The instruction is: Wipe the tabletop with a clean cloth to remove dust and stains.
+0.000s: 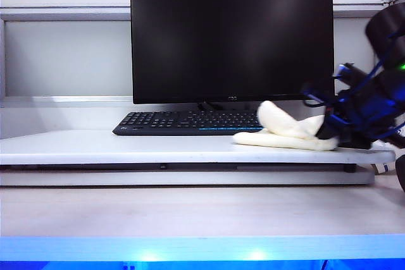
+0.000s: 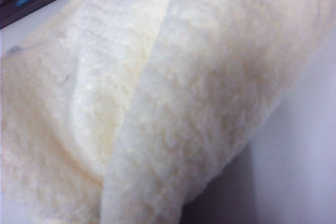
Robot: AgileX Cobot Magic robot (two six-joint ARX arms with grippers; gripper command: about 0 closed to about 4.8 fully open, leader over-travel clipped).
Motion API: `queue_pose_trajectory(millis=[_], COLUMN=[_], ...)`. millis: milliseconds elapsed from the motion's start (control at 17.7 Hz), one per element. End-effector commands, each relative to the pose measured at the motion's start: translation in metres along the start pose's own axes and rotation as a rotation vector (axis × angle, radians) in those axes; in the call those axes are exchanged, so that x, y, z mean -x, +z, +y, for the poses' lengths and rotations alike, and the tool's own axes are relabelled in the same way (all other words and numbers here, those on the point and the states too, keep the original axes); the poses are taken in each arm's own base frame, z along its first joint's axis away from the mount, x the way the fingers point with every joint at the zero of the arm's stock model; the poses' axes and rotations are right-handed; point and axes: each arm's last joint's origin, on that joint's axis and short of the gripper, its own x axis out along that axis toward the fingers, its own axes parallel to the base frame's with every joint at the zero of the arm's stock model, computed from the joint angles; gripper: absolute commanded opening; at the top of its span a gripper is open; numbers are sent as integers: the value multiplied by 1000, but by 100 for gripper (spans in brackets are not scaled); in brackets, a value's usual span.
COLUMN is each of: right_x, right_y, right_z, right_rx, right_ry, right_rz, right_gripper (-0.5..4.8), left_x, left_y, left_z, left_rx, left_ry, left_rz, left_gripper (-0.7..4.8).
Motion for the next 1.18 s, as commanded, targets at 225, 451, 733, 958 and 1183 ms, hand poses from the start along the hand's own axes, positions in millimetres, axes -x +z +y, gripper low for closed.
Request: queue_pose_trajectory(millis=[225, 451, 733, 958, 1183], right_x=[1, -2, -10, -31, -58], right_y=[-38, -43, -54, -48, -45], right_z=[-20, -6, 27, 62, 103], right_rx=[-24, 10, 61, 104, 143], right_ry=[-189, -153, -90, -28, 25], right_rz=[258, 263, 266, 284, 310], right_gripper=[-5, -6, -6, -5, -5], left_x=[0, 0, 0, 0, 0], left_y=[-2, -2, -2, -2, -2], left_z=[0, 0, 0, 0, 0], left_rx=[8, 8, 9, 9, 9], left_ry=[-9, -12, -11, -12, -12], left_rz=[19, 19, 19, 18, 19], left_gripper=[-6, -6, -6, -6, -6])
